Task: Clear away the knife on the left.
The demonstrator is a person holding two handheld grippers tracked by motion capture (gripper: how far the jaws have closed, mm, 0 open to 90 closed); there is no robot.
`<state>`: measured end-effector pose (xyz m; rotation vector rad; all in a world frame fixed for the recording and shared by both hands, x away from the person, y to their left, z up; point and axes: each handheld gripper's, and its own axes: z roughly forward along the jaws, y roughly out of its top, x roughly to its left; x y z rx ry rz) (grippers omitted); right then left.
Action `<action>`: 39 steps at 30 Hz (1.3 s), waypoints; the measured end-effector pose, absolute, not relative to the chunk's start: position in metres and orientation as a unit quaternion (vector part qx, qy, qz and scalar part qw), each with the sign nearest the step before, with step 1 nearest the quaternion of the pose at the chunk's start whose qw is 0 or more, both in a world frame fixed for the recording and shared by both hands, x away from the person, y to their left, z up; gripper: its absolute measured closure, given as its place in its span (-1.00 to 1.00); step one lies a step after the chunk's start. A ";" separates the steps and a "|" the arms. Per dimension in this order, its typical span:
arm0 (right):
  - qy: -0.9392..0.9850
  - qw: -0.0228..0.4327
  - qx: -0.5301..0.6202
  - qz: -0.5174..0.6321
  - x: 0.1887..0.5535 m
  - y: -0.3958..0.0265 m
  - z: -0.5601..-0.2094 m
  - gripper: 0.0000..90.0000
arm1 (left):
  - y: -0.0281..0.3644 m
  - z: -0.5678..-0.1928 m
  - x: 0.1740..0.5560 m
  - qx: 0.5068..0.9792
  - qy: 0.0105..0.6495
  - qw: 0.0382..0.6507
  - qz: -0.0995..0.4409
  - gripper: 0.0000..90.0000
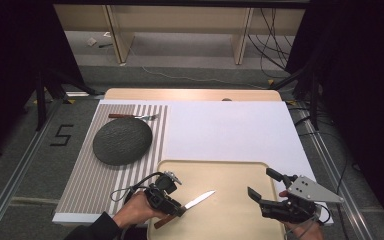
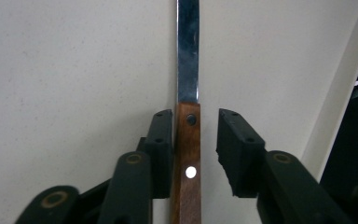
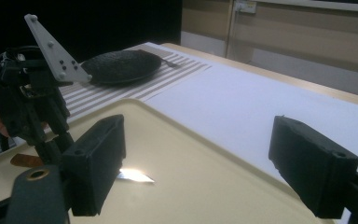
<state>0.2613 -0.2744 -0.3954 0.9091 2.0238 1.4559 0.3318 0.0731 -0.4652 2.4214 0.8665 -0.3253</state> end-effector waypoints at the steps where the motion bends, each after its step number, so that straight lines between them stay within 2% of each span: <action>1: 0.740 0.241 0.333 0.533 0.261 -0.274 -0.395 -0.56 | 0.073 -0.464 0.331 0.900 0.314 0.278 -0.115 0.35; 5: 0.740 0.241 0.333 0.532 0.261 -0.274 -0.395 -0.56 | 0.073 -0.454 0.330 0.896 0.297 0.319 -0.079 0.00; 9: 0.741 0.241 0.332 0.531 0.261 -0.274 -0.395 -0.56 | 0.071 -0.450 0.328 0.891 0.288 0.346 -0.058 -0.10; 11: 0.741 0.241 0.333 0.532 0.261 -0.274 -0.396 -0.56 | 0.068 -0.450 0.325 0.894 0.281 0.345 -0.058 0.04; 17: 0.741 0.241 0.332 0.531 0.261 -0.274 -0.396 -0.56 | 0.054 -0.455 0.319 0.910 0.260 0.315 -0.069 0.67; 22: 0.742 0.241 0.331 0.531 0.261 -0.274 -0.396 -0.56 | 0.046 -0.460 0.319 0.917 0.258 0.294 -0.076 0.96; 39: 0.742 0.240 0.330 0.531 0.261 -0.274 -0.396 -0.56 | 0.043 -0.467 0.326 0.929 0.260 0.258 -0.048 0.99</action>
